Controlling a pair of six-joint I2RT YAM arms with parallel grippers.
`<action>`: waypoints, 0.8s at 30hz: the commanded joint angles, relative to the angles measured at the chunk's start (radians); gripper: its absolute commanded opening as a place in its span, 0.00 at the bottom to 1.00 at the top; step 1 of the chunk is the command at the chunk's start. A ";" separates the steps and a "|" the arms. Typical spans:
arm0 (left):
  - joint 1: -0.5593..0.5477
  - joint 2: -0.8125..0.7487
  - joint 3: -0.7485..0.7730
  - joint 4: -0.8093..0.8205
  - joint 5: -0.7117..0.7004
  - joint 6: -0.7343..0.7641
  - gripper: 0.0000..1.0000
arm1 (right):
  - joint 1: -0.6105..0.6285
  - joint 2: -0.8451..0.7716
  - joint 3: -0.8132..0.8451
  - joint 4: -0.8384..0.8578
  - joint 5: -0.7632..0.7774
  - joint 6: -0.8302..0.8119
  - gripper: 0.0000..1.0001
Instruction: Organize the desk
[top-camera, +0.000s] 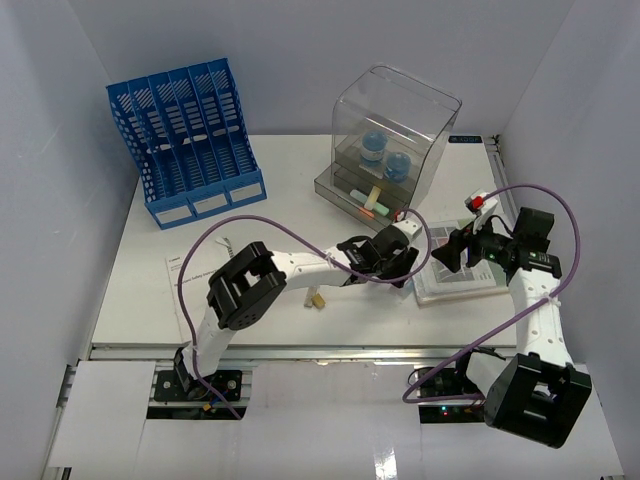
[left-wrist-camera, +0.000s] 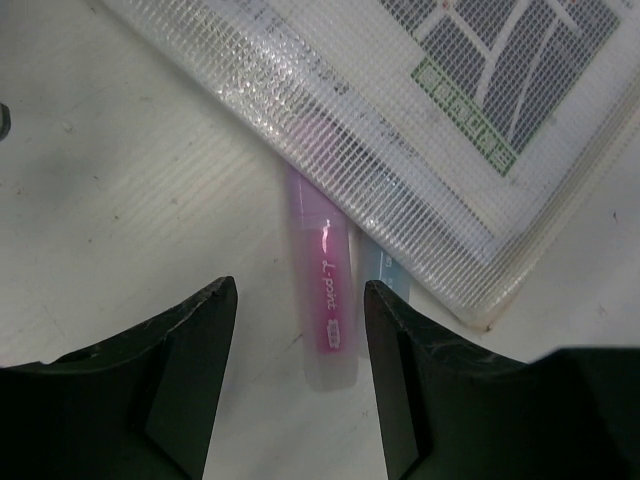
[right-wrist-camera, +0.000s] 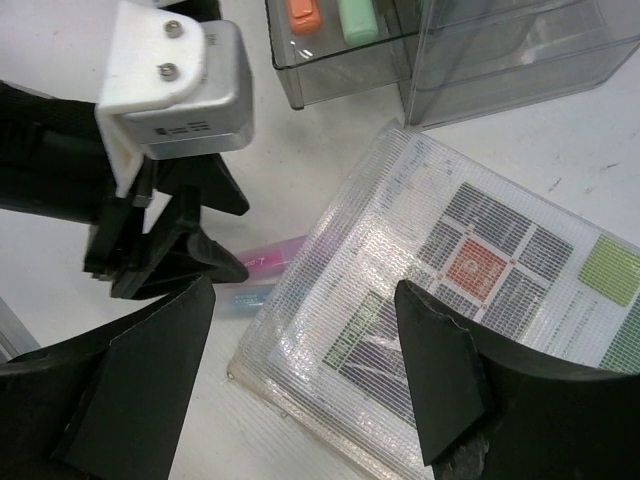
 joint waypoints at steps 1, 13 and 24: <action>-0.013 0.015 0.084 -0.048 -0.057 0.025 0.65 | -0.019 -0.031 -0.016 0.019 -0.077 -0.006 0.79; -0.027 0.095 0.135 -0.091 -0.055 0.047 0.56 | -0.040 -0.030 -0.022 0.018 -0.105 0.002 0.79; -0.045 0.089 0.057 -0.132 -0.143 0.074 0.39 | -0.047 -0.034 -0.027 0.017 -0.123 -0.002 0.79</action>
